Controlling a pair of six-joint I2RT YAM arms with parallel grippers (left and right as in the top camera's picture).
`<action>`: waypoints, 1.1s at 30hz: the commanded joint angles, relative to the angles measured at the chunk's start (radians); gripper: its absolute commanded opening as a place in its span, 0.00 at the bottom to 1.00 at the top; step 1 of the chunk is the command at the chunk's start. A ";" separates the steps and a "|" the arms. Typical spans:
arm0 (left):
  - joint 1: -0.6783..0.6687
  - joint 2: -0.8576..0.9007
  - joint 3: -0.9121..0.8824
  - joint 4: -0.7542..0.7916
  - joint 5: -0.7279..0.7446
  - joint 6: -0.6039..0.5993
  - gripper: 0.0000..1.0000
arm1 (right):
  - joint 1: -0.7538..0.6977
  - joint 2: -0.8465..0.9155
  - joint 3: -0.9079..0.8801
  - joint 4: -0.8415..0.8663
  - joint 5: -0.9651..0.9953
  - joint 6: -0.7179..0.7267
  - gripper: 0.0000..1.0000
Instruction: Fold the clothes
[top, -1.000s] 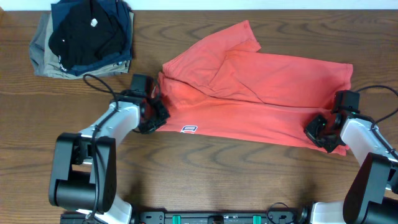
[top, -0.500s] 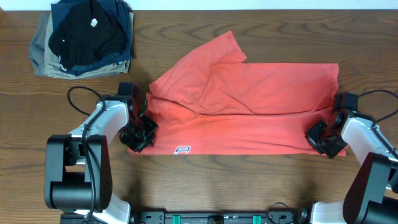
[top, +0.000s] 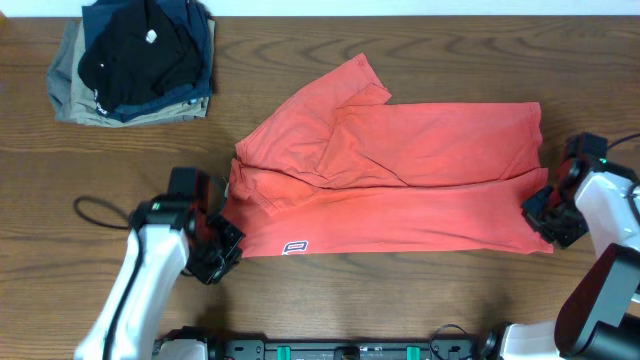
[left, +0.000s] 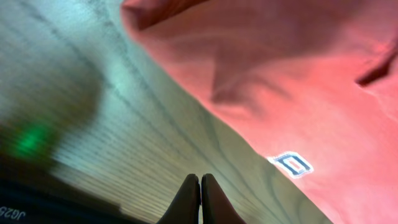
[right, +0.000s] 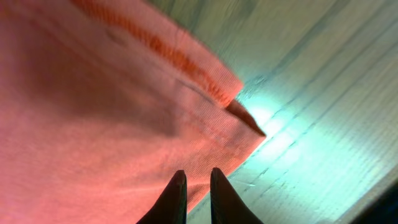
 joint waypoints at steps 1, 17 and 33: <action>0.007 -0.098 -0.005 0.002 -0.005 -0.005 0.06 | -0.008 0.002 0.039 -0.010 -0.045 -0.005 0.17; -0.109 -0.013 0.010 0.406 -0.164 0.207 0.98 | 0.111 0.002 0.044 0.039 -0.478 -0.279 0.99; -0.069 0.232 0.031 0.657 -0.230 0.475 0.76 | 0.164 0.002 0.043 0.028 -0.410 -0.293 0.99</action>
